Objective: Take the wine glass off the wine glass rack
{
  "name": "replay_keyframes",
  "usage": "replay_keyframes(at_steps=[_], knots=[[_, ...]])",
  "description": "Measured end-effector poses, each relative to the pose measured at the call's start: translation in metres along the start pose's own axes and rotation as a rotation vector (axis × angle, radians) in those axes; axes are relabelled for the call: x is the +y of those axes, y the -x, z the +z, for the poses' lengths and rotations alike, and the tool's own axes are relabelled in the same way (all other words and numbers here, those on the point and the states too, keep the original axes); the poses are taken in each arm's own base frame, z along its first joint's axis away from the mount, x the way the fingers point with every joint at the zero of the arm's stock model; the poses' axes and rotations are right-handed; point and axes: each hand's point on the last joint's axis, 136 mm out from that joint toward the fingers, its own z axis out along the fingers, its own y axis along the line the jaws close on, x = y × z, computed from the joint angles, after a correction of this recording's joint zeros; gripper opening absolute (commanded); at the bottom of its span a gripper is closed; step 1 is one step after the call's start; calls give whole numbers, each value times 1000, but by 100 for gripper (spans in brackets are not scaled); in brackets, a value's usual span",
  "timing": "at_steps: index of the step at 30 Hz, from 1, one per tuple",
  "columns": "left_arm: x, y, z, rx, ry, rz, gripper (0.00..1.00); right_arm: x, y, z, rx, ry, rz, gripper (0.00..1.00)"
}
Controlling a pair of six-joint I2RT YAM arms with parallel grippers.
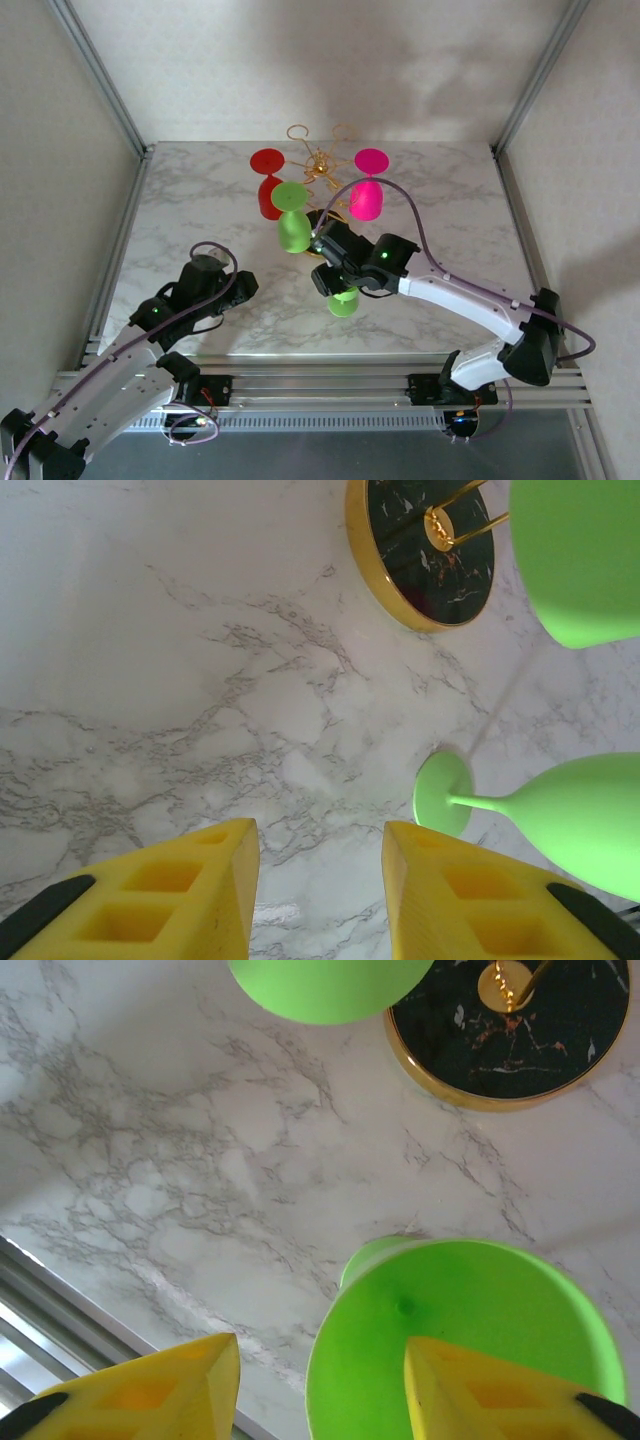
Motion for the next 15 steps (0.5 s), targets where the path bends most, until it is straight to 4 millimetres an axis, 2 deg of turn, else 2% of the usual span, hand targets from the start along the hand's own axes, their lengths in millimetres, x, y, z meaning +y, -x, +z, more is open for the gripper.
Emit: replay_keyframes(at_steps=[7, 15], knots=[[-3, 2, -1, -4, -6, 1, 37, 0, 10, -21, -37, 16, 19, 50], [-48, 38, -27, -87, -105, 35, 39, 2, 45, -68, -168, 147, 157, 54]])
